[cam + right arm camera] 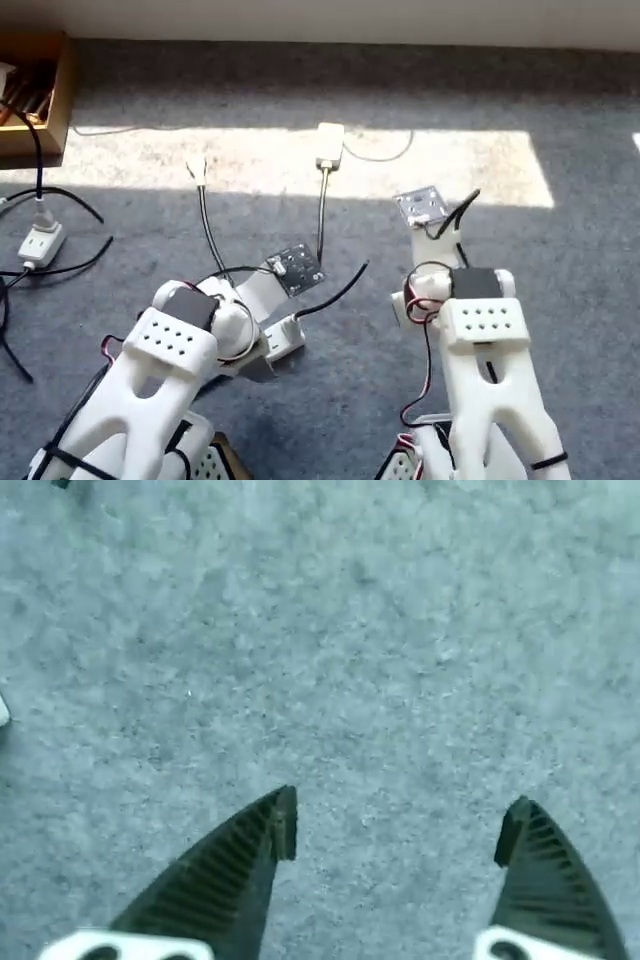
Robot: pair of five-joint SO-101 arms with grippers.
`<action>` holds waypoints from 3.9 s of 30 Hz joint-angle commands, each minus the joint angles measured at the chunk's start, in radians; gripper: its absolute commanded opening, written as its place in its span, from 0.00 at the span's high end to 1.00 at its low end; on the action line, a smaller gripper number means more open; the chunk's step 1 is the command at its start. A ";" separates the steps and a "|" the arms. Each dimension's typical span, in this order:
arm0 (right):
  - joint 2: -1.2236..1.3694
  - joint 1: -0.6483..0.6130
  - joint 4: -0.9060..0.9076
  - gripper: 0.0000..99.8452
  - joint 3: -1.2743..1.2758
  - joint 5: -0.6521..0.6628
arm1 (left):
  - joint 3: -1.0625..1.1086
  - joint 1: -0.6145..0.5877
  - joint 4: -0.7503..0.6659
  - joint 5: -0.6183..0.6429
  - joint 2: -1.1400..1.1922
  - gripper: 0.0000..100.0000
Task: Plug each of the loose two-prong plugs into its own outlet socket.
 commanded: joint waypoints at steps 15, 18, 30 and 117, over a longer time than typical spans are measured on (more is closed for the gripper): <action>-0.084 -0.139 -0.005 0.69 0.122 -0.043 | -0.168 0.016 -0.281 -0.002 0.590 0.70; -0.084 -0.137 -0.005 0.69 0.122 -0.043 | -0.205 0.016 -0.279 -0.005 0.625 0.86; -0.076 -0.137 -0.007 0.69 0.124 -0.041 | -0.461 -0.275 -0.034 -0.158 0.624 1.00; -0.084 0.044 -0.328 0.69 0.285 -0.164 | -1.666 -0.148 -0.046 0.287 1.342 0.68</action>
